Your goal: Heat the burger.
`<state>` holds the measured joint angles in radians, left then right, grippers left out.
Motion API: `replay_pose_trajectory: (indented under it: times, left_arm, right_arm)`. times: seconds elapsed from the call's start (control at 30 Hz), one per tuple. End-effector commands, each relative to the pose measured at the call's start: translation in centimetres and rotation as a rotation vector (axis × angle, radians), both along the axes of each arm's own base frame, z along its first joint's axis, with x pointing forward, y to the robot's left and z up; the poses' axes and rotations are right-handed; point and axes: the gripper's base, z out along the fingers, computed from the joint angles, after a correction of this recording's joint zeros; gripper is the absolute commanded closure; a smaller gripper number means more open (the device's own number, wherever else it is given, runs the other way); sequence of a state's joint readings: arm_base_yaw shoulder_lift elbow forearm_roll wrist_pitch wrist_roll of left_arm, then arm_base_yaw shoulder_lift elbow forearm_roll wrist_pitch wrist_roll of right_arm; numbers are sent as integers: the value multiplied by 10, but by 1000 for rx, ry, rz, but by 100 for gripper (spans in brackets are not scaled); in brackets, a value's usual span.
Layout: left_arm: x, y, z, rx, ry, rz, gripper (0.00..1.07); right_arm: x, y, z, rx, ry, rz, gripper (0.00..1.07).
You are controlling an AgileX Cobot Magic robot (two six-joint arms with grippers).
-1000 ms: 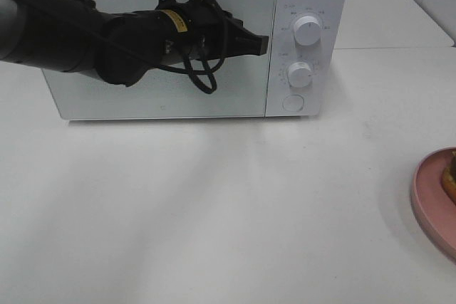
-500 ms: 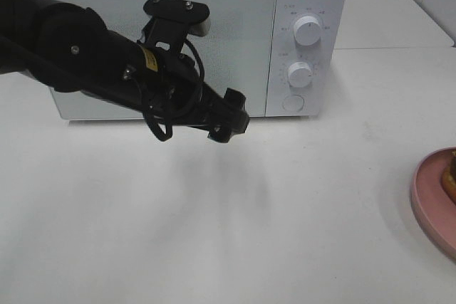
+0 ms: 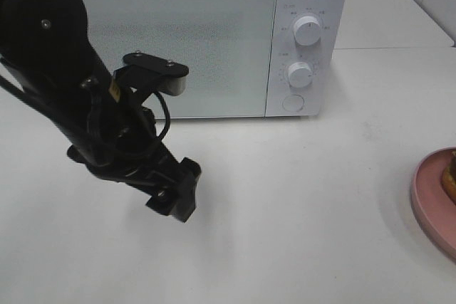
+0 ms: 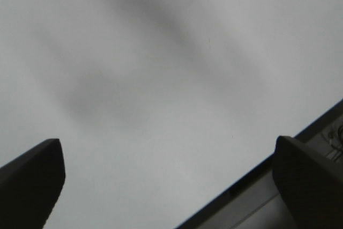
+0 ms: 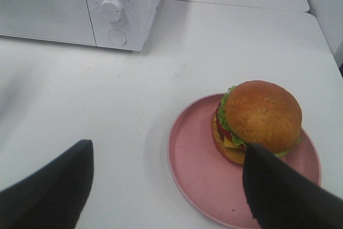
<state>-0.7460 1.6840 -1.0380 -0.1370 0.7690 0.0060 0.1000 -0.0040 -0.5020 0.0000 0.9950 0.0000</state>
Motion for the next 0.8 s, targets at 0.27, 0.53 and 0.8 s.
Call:
replay_pose_trajectory:
  times: [0.27, 0.53, 0.8]
  left_arm:
    - [11, 68, 23, 72, 126, 190, 8]
    - [6, 145, 43, 42, 96, 420, 8]
    - [-25, 196, 56, 40, 42, 600, 8]
  right_arm:
    - [-4, 0, -1, 2, -25, -7, 31]
    - [-4, 0, -1, 2, -25, -7, 31]
    - [-4, 0, -1, 2, -25, -7, 31]
